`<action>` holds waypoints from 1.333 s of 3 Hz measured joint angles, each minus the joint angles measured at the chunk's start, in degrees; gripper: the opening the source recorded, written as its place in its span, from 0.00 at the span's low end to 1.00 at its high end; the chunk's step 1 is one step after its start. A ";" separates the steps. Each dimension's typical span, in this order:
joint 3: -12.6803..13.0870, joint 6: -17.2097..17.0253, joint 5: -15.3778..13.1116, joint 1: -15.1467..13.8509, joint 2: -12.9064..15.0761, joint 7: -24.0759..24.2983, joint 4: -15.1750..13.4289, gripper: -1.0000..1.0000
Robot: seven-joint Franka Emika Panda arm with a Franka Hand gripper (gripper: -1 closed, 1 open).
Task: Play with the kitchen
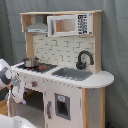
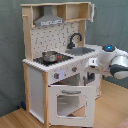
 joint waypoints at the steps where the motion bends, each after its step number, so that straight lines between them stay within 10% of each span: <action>1: 0.00 2.12 1.85 -1.52 5.03 -0.02 0.16 1.00; 4: 1.00 10.22 2.10 -6.83 20.74 -1.86 3.08 1.00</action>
